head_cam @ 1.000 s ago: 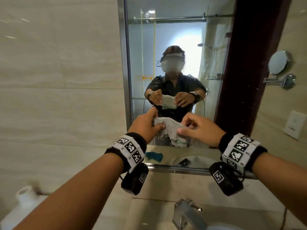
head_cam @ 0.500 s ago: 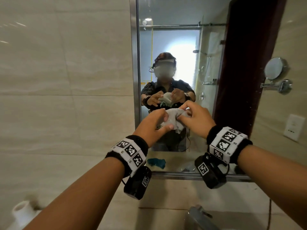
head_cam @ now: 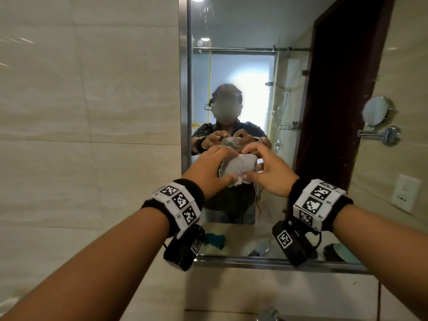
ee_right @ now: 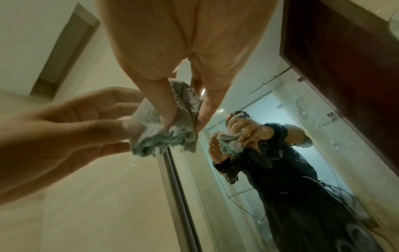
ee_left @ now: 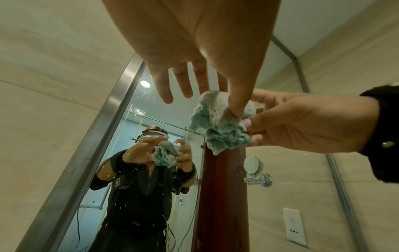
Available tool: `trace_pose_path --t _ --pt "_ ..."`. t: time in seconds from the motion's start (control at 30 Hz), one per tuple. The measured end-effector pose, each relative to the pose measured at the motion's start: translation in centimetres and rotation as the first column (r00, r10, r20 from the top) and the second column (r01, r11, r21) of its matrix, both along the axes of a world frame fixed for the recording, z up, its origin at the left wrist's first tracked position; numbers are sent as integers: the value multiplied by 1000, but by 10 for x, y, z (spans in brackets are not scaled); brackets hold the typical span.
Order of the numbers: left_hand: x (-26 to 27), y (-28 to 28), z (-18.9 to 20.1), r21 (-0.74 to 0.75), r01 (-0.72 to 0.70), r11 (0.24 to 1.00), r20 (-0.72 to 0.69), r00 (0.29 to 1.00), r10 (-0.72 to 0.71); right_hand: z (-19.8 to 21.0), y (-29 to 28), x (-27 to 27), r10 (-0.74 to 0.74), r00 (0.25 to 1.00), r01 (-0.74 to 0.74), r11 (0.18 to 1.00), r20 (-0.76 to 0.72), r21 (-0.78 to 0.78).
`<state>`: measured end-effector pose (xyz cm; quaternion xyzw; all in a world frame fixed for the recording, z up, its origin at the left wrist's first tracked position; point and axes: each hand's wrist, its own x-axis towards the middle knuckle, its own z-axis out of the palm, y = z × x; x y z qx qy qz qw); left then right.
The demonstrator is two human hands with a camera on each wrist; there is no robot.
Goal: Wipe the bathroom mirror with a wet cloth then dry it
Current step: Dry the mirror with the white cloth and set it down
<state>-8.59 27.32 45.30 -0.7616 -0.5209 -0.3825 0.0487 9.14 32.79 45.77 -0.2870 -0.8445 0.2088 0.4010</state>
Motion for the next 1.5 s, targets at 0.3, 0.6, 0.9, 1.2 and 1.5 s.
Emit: trace_pose_path --t 0.3,0.6,0.9,1.2,1.5 --pt "12 35 46 91 -86 992 -25 996 89 48 43 -7 142 984 -135 989 -109 66" --pt "4 67 126 436 -331 837 -119 901 418 141 86 20 -611 788 417 628 84 657" --pt "12 113 167 457 -345 820 -122 888 443 190 107 -6 -754 630 500 577 187 645" --pt "1 121 144 541 -312 781 -382 737 558 190 116 -9 -731 647 491 617 216 615" --pt "9 124 215 519 -433 736 -134 810 571 191 118 -8 -743 637 496 601 208 627"
